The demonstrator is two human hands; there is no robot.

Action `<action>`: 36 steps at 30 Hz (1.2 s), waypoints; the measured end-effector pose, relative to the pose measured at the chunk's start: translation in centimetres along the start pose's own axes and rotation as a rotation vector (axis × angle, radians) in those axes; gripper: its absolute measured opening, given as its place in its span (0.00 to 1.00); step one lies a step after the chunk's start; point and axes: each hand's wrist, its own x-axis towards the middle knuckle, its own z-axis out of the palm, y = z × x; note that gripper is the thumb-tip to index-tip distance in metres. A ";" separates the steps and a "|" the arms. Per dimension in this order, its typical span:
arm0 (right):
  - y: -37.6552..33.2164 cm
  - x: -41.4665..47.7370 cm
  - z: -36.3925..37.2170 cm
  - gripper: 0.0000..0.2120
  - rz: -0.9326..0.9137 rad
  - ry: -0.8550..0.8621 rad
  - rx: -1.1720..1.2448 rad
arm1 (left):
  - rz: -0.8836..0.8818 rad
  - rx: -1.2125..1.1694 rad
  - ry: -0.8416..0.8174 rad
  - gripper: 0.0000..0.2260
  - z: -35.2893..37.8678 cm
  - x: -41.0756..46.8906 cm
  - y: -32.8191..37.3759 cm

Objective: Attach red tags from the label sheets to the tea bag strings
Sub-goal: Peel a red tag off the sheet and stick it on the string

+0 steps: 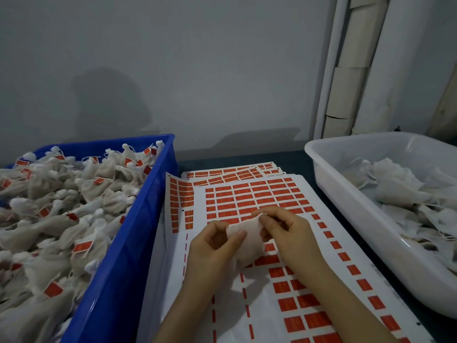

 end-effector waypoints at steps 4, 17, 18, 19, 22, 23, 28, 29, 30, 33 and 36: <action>0.3 0.1 0.0 0.06 -0.006 0.053 0.031 | 0.031 0.012 0.032 0.14 -0.3 0.0 0.0; 0.4 0.2 -0.1 0.07 0.014 0.158 0.022 | 0.002 0.035 -0.009 0.07 -0.6 0.0 0.0; 0.2 0.1 0.0 0.07 0.016 0.160 0.006 | -0.010 0.022 -0.011 0.09 -0.6 0.0 0.1; 0.2 0.0 0.1 0.08 -0.001 0.155 -0.010 | -0.026 0.007 -0.010 0.10 -0.7 0.0 0.1; -0.4 -0.9 0.6 0.08 -0.183 0.056 -0.077 | -0.073 -0.076 -0.010 0.10 -1.0 0.1 -0.3; -0.5 -1.2 0.9 0.07 -0.254 -0.008 -0.106 | -0.090 -0.112 -0.011 0.11 -1.0 0.2 -0.5; 0.3 -1.6 2.4 0.15 -0.426 -0.133 -0.245 | -0.145 -0.189 0.057 0.16 -1.3 0.5 -0.9; 0.4 -1.5 2.5 0.14 -0.418 -0.127 -0.245 | -0.121 -0.160 0.066 0.15 -1.2 0.5 -0.8; 0.5 -1.4 2.4 0.12 -0.415 -0.120 -0.254 | -0.078 -0.107 0.064 0.14 -1.1 0.3 -0.6; 0.9 -1.2 2.2 0.05 -0.438 -0.087 -0.323 | 0.087 0.089 0.006 0.10 -0.3 -0.5 0.2; 0.8 -1.3 2.2 0.03 -0.448 -0.090 -0.331 | 0.138 0.112 0.024 0.09 -0.2 -0.7 0.3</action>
